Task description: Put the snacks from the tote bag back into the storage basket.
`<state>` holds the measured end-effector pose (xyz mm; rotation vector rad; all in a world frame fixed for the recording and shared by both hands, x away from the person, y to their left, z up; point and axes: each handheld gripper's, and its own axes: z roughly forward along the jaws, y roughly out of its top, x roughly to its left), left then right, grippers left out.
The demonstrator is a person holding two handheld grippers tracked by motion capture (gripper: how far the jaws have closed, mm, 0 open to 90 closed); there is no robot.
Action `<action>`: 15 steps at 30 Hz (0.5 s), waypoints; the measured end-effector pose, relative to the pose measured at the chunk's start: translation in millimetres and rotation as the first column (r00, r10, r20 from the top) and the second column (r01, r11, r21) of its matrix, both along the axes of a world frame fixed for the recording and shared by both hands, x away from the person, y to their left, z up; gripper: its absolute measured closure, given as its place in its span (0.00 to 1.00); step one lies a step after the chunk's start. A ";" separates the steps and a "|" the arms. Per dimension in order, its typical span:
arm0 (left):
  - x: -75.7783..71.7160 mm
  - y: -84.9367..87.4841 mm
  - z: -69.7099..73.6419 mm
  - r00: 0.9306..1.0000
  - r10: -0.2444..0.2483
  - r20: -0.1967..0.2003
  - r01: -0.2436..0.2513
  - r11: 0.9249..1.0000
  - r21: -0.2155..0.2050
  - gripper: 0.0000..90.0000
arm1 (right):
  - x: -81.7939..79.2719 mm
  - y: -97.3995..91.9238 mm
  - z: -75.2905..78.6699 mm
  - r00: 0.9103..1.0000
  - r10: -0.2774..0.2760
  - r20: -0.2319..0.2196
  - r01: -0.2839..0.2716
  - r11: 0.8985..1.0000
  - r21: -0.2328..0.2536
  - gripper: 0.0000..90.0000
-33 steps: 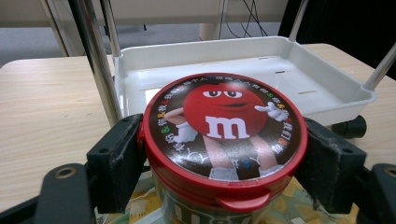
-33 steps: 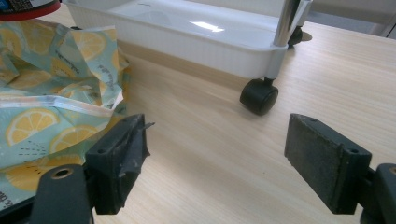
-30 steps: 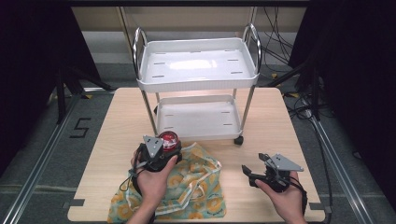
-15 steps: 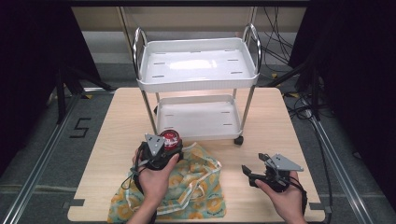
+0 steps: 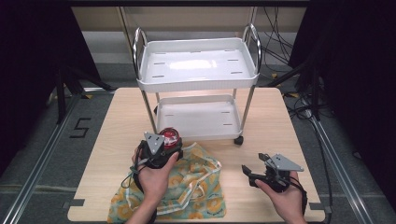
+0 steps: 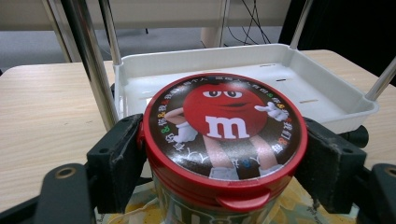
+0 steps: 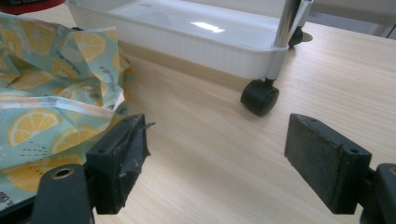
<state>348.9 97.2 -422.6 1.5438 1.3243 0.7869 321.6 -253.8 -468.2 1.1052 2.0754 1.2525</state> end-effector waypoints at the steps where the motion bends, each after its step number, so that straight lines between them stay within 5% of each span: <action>1: 0.0 0.0 0.0 1.000 0.000 0.000 0.000 1.000 0.000 0.25 | 0.0 0.0 0.0 1.000 0.000 0.000 0.000 1.000 0.000 0.25; 15: 4.1 -2.8 0.9 1.000 0.002 0.007 -0.002 1.000 0.011 0.25 | 0.4 0.1 -0.3 1.000 0.004 0.000 -0.004 1.000 0.000 0.25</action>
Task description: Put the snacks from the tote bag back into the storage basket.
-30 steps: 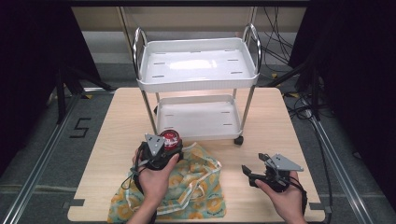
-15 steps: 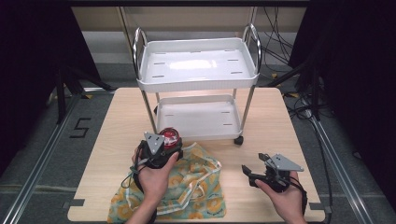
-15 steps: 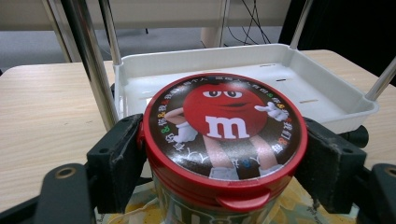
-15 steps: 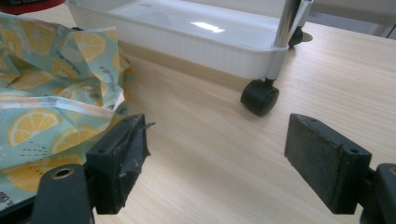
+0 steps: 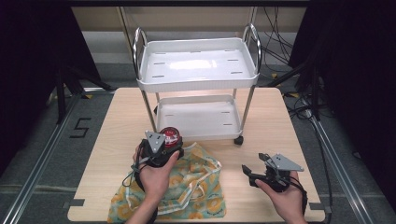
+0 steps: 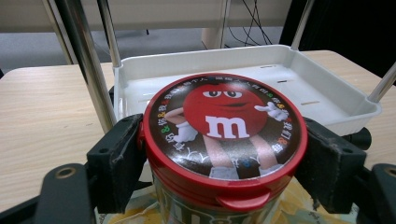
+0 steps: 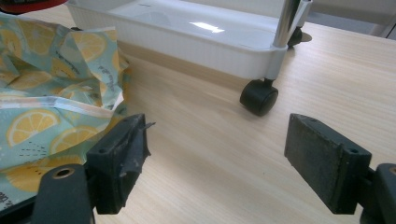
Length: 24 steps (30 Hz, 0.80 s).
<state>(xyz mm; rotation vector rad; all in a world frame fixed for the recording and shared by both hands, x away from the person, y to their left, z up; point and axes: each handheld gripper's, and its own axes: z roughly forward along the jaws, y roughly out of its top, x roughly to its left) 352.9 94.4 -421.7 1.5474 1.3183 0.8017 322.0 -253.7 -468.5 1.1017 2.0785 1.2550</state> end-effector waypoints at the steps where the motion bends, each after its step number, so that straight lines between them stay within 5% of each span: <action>1: 0.7 -0.9 -0.2 1.000 -0.003 -0.001 0.003 1.000 -0.002 0.25 | 0.6 -0.9 0.0 1.000 0.012 0.004 -0.012 1.000 -0.015 0.25; 12: 3.4 -2.6 2.9 1.000 -0.002 0.001 0.002 1.000 0.003 0.25 | 0.7 -0.8 0.2 1.000 0.011 0.003 -0.011 1.000 -0.013 0.25; 19: 5.0 -4.5 4.7 1.000 -0.002 0.010 0.002 1.000 0.002 0.25 | -4.0 2.9 2.0 0.999 -0.037 -0.036 0.038 0.999 0.022 0.25; 24: 6.2 -6.1 4.3 1.000 0.004 0.013 -0.004 1.000 0.001 0.25 | -0.6 -0.6 1.4 1.000 -0.002 0.001 0.002 1.000 -0.004 0.25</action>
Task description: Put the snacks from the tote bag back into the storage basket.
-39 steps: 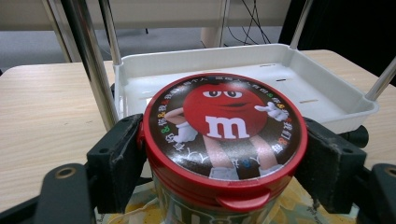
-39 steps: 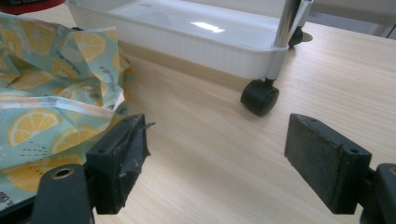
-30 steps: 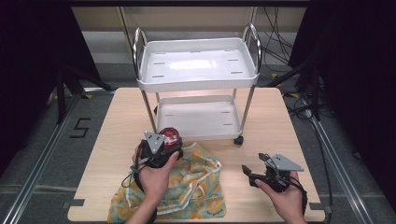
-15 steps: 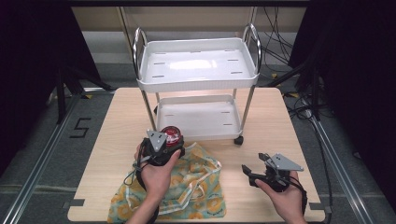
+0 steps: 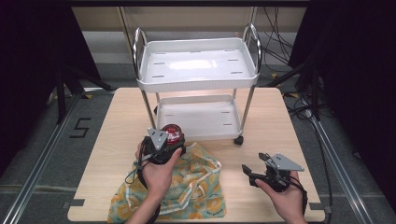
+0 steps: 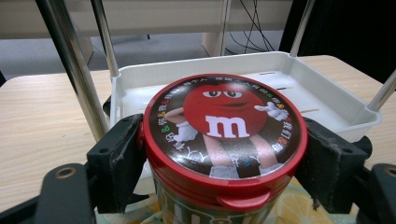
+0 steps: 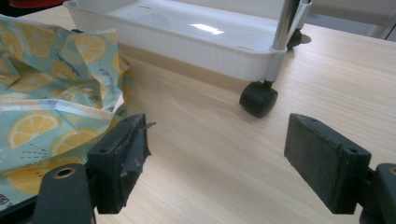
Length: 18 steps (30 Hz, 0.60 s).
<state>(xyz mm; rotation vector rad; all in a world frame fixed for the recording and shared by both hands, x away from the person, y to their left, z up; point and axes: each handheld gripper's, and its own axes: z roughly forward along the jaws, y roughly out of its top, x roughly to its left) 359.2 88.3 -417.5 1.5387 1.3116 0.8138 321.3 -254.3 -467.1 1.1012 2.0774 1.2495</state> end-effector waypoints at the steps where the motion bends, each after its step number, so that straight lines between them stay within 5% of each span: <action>1: 0.6 -0.4 0.3 1.000 -0.001 0.001 0.001 1.000 0.002 0.25 | 0.4 0.0 -0.4 1.000 0.001 0.005 -0.001 1.000 -0.004 0.25; 9: 3.4 -6.1 2.7 1.000 0.002 -0.007 -0.002 1.000 -0.009 0.25 | -1.7 2.5 0.2 0.999 -0.027 -0.025 0.028 0.999 0.036 0.25; 18: 7.5 -6.9 2.2 1.000 0.011 -0.010 -0.011 1.000 -0.006 0.25 | -1.5 1.6 0.1 0.999 -0.019 -0.027 0.020 1.000 0.011 0.25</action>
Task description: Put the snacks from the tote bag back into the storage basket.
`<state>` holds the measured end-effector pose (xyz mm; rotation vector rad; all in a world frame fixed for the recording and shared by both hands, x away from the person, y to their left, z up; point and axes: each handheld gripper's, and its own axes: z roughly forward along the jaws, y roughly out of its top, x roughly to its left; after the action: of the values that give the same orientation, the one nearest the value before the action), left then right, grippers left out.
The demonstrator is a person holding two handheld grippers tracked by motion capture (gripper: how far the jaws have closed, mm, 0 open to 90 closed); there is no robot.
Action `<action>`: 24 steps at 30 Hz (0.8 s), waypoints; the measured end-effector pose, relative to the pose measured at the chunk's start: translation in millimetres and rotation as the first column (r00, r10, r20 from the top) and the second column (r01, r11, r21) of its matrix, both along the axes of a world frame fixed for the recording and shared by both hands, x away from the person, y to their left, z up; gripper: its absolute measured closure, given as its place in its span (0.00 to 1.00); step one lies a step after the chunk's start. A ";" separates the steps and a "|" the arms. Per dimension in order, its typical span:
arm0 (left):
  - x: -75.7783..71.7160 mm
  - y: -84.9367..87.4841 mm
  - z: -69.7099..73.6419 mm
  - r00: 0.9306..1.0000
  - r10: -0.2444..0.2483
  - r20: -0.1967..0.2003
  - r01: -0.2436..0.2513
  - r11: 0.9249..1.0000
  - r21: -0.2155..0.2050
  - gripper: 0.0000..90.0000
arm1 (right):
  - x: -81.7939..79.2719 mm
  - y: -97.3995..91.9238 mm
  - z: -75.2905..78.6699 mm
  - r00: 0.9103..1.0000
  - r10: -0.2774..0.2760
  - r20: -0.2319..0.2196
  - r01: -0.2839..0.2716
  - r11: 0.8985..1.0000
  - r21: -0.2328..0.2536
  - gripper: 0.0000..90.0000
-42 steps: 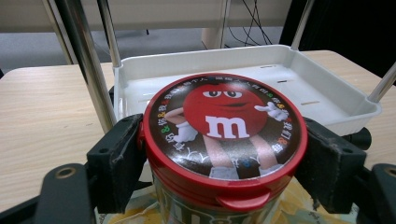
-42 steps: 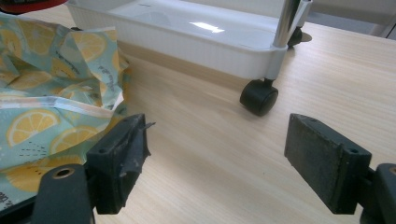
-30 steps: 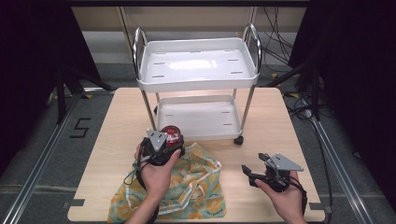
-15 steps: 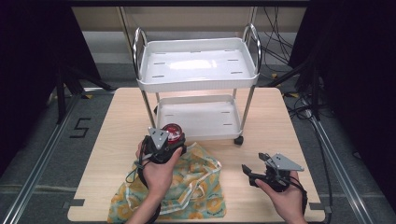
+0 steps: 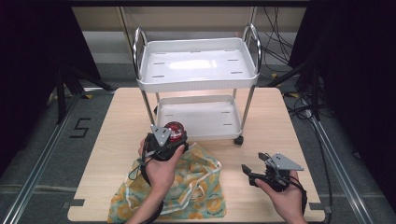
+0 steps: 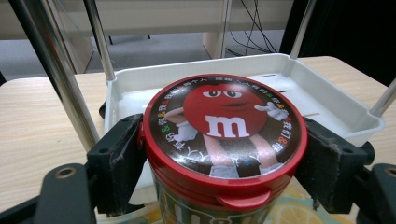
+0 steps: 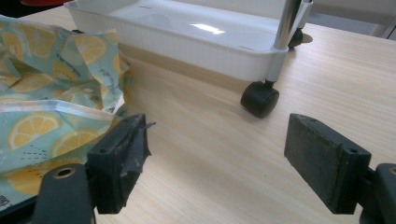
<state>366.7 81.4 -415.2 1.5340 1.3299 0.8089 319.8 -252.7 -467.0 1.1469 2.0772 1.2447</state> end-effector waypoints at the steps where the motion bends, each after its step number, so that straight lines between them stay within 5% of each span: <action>1: 0.2 0.0 0.0 1.000 0.001 -0.002 -0.001 1.000 0.003 0.25 | 0.6 1.2 -0.4 1.000 0.001 0.004 -0.001 1.000 0.015 0.25; 11: 3.6 0.8 -1.0 1.000 0.008 0.001 -0.008 1.000 -0.004 0.25 | -0.6 2.0 0.0 1.000 -0.007 -0.003 0.007 1.000 0.029 0.25; 24: 7.6 -0.5 1.7 1.000 0.007 0.003 -0.007 1.000 0.014 0.25 | 2.3 -2.8 0.9 0.999 0.020 0.029 -0.020 1.000 -0.012 0.25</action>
<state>374.3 80.9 -413.5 1.5395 1.3302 0.8262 322.1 -255.5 -466.1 1.0985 2.0769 1.2495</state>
